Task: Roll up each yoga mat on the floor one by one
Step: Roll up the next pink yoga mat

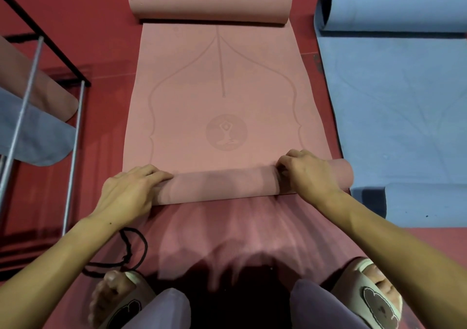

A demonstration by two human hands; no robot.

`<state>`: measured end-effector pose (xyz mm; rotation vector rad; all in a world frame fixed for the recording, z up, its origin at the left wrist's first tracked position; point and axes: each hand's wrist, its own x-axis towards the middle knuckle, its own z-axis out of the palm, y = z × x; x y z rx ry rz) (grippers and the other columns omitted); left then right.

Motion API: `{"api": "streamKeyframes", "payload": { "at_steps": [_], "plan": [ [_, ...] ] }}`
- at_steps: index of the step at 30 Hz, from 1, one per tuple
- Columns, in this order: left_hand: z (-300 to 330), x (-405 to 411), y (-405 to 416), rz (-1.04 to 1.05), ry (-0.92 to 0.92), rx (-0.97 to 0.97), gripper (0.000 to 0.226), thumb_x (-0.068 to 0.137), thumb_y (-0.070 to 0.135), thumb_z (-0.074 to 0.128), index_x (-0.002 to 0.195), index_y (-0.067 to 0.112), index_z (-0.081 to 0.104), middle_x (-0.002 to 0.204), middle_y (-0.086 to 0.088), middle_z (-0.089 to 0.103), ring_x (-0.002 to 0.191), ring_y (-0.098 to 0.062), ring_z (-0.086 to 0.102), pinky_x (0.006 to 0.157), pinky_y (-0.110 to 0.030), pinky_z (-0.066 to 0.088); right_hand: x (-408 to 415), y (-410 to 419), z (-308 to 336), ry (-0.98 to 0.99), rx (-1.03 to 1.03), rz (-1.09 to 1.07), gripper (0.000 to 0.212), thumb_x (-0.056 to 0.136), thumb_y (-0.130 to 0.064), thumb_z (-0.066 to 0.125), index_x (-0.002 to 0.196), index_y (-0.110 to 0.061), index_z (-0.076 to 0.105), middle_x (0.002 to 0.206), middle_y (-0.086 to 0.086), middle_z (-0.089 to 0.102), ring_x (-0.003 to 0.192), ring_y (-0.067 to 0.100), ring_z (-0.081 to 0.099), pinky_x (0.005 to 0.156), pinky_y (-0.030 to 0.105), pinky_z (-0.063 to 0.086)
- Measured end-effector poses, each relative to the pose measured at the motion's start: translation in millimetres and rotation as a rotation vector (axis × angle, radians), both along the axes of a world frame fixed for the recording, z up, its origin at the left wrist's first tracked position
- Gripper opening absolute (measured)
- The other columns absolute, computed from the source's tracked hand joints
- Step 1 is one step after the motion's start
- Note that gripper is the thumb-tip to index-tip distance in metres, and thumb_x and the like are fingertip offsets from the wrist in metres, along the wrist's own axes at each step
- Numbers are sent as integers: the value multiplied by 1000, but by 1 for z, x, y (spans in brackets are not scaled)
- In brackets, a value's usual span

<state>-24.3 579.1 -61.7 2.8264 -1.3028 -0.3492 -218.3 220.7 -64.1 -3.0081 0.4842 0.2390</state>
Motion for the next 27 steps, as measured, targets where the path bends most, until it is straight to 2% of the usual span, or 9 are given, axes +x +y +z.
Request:
{"api": "streamKeyframes", "payload": {
  "at_steps": [4,7,10,12,15,18,21,24,27],
  "plan": [
    [8,4,-7,44,55,-19,50,90,24,64,134,48,62,123,24,64,112,-14,66,76,-37,55,-3,0,-8,-11,-27,19,26,83,-10,69,106,-23,69,98,-3,63,88,25,60,55,35,46],
    [10,3,-10,38,55,5,45,90,44,58,135,46,62,124,22,65,112,-16,68,76,-38,57,-5,-1,-9,-36,-12,18,21,89,-26,61,107,-25,70,102,-4,66,90,24,60,60,39,54],
    [8,-6,-11,45,3,14,61,84,67,42,137,45,60,125,20,65,112,-16,68,78,-39,57,-7,5,-2,-9,42,-3,48,89,-54,45,117,-25,70,116,-4,67,103,24,59,74,42,57],
    [6,-11,-14,59,-35,-20,67,83,72,40,138,40,62,126,18,67,113,-16,67,81,-40,52,-8,11,1,29,52,0,65,85,-68,43,127,-22,65,124,-1,62,109,25,55,84,43,56],
    [2,-12,-18,72,-42,-43,73,83,78,40,139,36,61,129,15,66,116,-16,66,86,-40,50,-10,17,-1,48,36,3,81,84,-77,40,137,-17,56,132,4,57,114,27,49,94,43,50],
    [-6,-10,-19,88,-21,-38,85,77,86,47,144,33,56,134,13,63,123,-17,63,101,-45,49,-8,20,-5,44,11,3,91,82,-81,36,140,-14,53,135,6,56,118,29,48,99,44,48],
    [-14,-7,-16,52,-77,-8,96,75,96,43,146,33,53,136,13,61,128,-16,59,112,-55,39,-3,17,-9,42,-8,2,94,77,-84,42,138,-14,55,137,9,55,121,33,48,103,47,46],
    [-18,0,-14,31,-133,6,91,78,96,35,142,35,58,131,12,65,129,-19,56,110,-60,36,-3,13,-12,60,-32,11,89,73,-75,59,139,-15,54,142,16,47,125,38,45,104,50,46],
    [-17,2,-16,51,-170,-14,85,79,92,38,135,35,65,122,4,62,115,-26,56,97,-55,43,-3,9,-13,49,-33,29,87,75,-62,72,146,-17,50,135,15,48,118,35,47,102,46,48]
  ]
}}
